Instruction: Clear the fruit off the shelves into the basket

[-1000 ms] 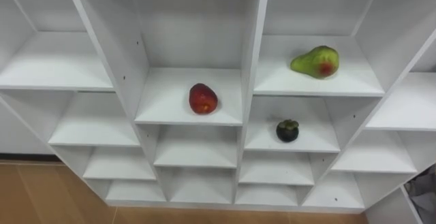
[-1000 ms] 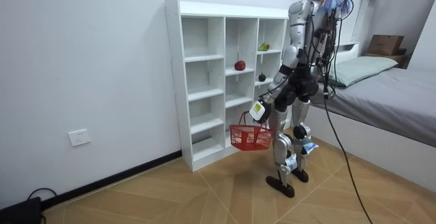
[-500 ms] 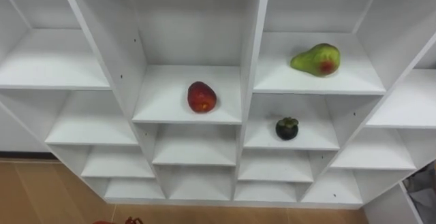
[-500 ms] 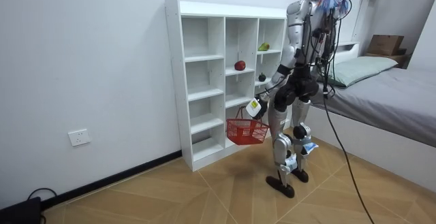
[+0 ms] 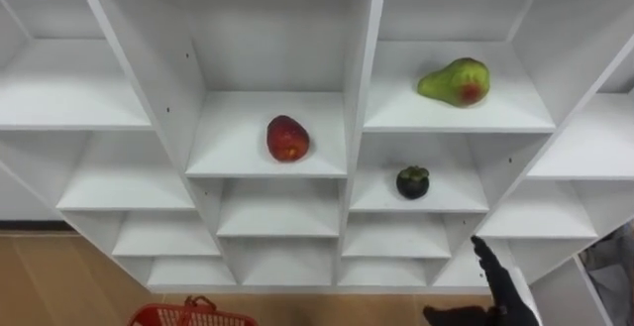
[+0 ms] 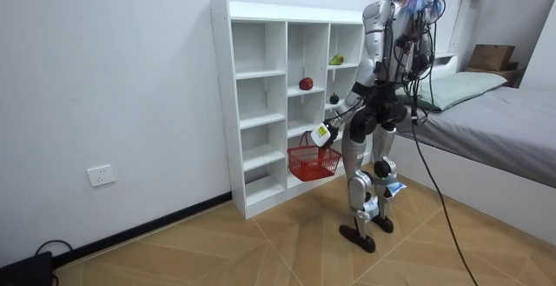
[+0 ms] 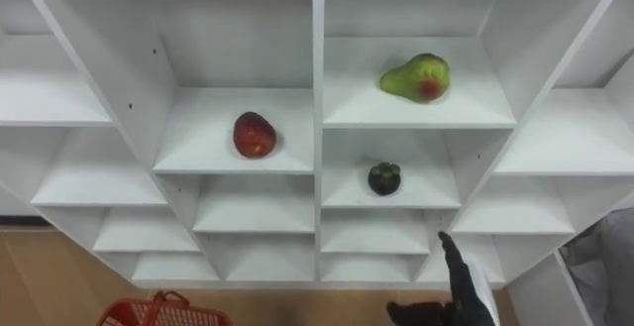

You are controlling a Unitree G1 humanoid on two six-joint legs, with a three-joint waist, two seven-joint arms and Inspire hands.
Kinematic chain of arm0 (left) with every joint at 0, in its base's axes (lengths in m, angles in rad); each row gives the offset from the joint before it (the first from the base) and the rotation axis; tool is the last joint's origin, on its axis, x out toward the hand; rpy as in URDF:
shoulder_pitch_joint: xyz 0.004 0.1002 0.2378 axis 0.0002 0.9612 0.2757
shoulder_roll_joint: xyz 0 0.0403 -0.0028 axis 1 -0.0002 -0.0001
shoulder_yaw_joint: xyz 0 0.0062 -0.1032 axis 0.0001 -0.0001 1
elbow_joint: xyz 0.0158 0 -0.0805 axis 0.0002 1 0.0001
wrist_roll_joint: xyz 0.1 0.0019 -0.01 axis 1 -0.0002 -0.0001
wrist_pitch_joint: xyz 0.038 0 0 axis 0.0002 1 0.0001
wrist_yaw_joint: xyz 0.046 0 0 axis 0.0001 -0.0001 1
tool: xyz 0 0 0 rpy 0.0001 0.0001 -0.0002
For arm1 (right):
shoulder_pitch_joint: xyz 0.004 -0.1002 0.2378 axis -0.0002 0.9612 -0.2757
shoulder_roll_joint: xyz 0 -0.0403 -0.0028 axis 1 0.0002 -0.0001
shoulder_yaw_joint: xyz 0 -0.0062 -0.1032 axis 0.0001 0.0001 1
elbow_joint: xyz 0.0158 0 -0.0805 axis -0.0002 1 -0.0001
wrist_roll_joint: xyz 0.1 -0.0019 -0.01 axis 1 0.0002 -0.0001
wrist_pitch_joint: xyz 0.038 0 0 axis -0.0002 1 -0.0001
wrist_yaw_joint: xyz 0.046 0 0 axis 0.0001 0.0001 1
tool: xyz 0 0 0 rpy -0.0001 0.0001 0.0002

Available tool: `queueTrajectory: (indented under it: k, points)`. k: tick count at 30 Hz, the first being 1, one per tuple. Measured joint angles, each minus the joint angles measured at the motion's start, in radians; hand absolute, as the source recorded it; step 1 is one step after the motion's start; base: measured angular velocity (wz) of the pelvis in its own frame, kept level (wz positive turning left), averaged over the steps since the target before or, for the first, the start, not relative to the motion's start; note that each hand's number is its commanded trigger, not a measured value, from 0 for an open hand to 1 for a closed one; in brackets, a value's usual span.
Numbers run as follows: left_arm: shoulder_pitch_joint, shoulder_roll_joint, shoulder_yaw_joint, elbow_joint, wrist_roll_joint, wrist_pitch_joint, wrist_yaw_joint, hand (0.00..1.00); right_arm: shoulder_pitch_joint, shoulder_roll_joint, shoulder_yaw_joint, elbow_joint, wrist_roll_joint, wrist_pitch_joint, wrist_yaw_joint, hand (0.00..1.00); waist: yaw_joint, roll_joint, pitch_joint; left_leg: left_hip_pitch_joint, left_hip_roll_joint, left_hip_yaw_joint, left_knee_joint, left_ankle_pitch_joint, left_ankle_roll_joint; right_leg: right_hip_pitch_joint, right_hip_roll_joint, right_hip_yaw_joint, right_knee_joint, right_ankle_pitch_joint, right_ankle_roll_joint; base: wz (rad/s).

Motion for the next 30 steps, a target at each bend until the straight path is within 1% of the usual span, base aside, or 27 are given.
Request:
queueTrajectory:
  k: [4,6,8,9,12,17,18,20,21,24,30]
  points:
    - [-0.004,0.0,0.0,-0.001,0.001,-0.002,0.0,1.0,0.013,0.0,0.002,-0.101,-0.039,-0.019,-0.008,0.0,0.001,0.002,0.0,-0.009,0.0,0.01,0.0,0.0,0.0,-0.013,0.0,0.003,0.004,0.0,0.0,-0.04]
    - [-0.007,0.001,-0.001,-0.002,0.001,-0.005,0.0,1.0,0.014,0.0,0.003,-0.116,-0.044,-0.031,-0.009,0.0,0.0,0.003,0.0003,-0.008,0.0,0.013,0.0,0.0,0.0,-0.015,0.0,0.004,0.004,0.001,0.001,0.0]
    - [-0.001,0.004,-0.017,-0.014,0.0,-0.009,0.0,1.0,0.023,0.0,0.003,-0.151,-0.057,-0.032,-0.016,0.0,0.002,0.003,-0.0003,-0.007,0.0,0.014,-0.001,0.0,0.0,-0.015,0.001,0.005,0.004,0.0,0.001,0.0]
    - [0.002,0.003,-0.022,-0.017,0.0,-0.014,-0.002,1.0,0.032,0.0,0.004,-0.19,-0.071,-0.033,-0.022,0.0,0.003,0.005,0.0011,-0.007,0.0,0.015,-0.003,0.0,0.0,-0.015,0.001,0.007,0.003,0.0,0.001,-0.04]
    - [0.013,0.003,-0.022,-0.017,0.0,-0.029,-0.002,1.0,0.044,-0.002,0.004,-0.269,-0.101,-0.057,-0.049,0.0,0.003,0.009,-0.0005,-0.005,0.001,0.018,-0.003,0.0,0.0,-0.014,0.002,0.012,0.002,0.0,0.001,-0.04]
    - [0.014,0.003,-0.024,-0.017,0.0,-0.03,-0.003,1.0,0.047,-0.006,0.005,-0.351,-0.117,-0.064,-0.068,0.0,0.007,0.009,-0.0005,0.005,0.002,0.032,-0.009,0.0,0.0,-0.014,0.004,0.021,0.003,0.001,0.0,-0.06]
    - [0.015,0.004,-0.032,-0.017,0.0,-0.03,-0.003,1.0,0.047,-0.007,0.006,-0.366,-0.128,-0.064,-0.077,0.0,0.013,0.009,-0.0005,0.008,0.003,0.04,-0.009,0.0,0.0,-0.016,0.005,0.029,0.007,0.001,0.0,-0.13]
    - [0.019,0.003,-0.04,-0.016,-0.001,-0.03,-0.007,1.0,0.048,-0.007,0.006,-0.402,-0.152,-0.064,-0.091,0.0,0.021,0.009,-0.0006,0.001,0.002,0.04,-0.009,0.0,0.0,-0.027,0.004,0.029,0.018,0.001,0.0,-0.08]
    - [0.016,0.003,-0.04,-0.016,-0.001,-0.03,-0.009,1.0,0.047,-0.007,0.006,-0.426,-0.156,-0.07,-0.102,0.0,0.023,0.008,0.0001,-0.007,0.003,0.04,-0.008,0.0,0.0,-0.034,0.004,0.029,0.019,0.001,0.0,0.0]
    - [0.017,0.003,-0.04,-0.016,-0.005,-0.03,-0.012,1.0,0.047,-0.007,0.006,-0.454,-0.157,-0.094,-0.132,0.0,0.025,0.004,-0.002,-0.011,0.002,0.04,-0.007,0.0,0.0,-0.04,0.003,0.029,0.021,0.001,0.0,0.0]
    - [0.025,0.003,-0.04,-0.016,-0.027,-0.03,-0.026,1.0,0.046,-0.008,0.007,-0.506,-0.156,-0.096,-0.174,0.0,0.029,0.002,-0.0029,-0.021,0.002,0.037,-0.004,0.0,0.001,-0.046,0.004,0.028,0.024,0.001,0.0,0.0]
